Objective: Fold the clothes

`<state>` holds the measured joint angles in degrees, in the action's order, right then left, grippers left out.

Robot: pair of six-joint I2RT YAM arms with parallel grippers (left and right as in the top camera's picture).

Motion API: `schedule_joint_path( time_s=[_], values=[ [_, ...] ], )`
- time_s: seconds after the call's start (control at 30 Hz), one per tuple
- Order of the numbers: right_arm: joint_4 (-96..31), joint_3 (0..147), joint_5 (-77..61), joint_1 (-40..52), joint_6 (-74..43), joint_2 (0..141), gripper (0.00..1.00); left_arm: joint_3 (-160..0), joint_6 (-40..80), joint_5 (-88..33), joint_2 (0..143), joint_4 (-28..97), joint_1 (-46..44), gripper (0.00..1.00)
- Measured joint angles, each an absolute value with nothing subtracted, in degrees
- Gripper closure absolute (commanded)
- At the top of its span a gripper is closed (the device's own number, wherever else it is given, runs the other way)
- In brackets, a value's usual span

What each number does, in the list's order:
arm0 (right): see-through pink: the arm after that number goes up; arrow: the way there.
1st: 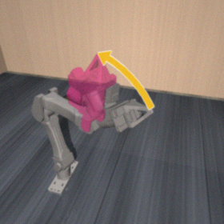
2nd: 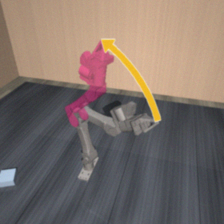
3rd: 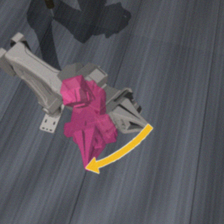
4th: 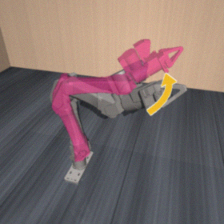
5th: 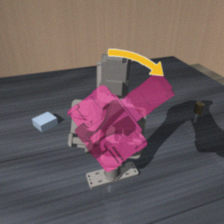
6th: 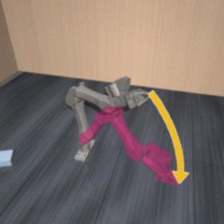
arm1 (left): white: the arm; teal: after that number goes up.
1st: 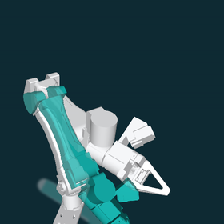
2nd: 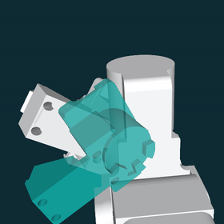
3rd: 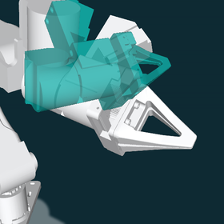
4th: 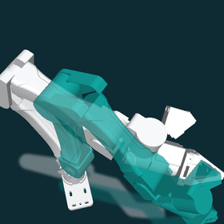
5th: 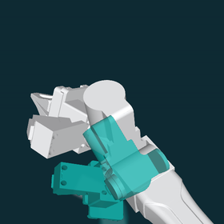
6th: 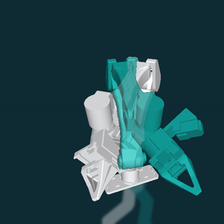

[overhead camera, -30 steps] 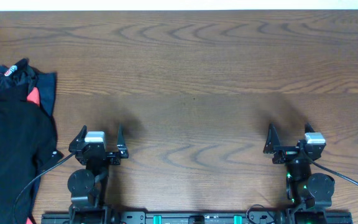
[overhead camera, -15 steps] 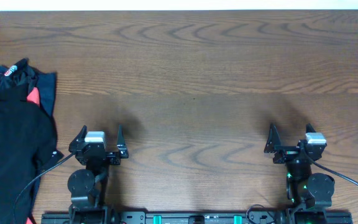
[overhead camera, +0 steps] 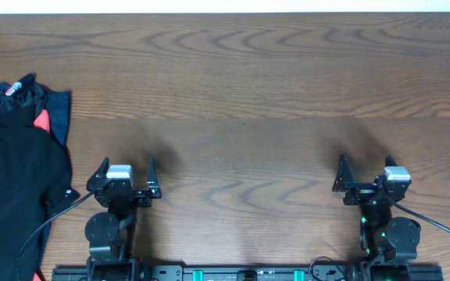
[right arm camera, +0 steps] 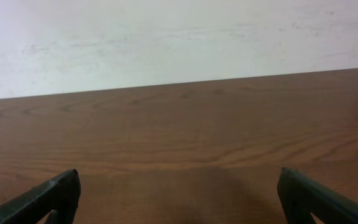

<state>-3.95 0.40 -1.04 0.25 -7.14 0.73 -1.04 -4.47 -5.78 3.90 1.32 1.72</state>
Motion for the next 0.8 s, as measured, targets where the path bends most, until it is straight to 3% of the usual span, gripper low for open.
schedule_joint_path(
  time_s=[0.27,0.8],
  values=[
    [-11.94,3.81,-2.22,0.25,-3.60,0.75,0.01,-1.02,-4.47,-5.76,3.92,1.32,1.72,0.02],
    [-38.52,27.29,-2.55,0.25,0.54,11.11,0.01,-1.04,-4.47,-5.78,3.97,1.30,1.72,0.02]
  ],
)
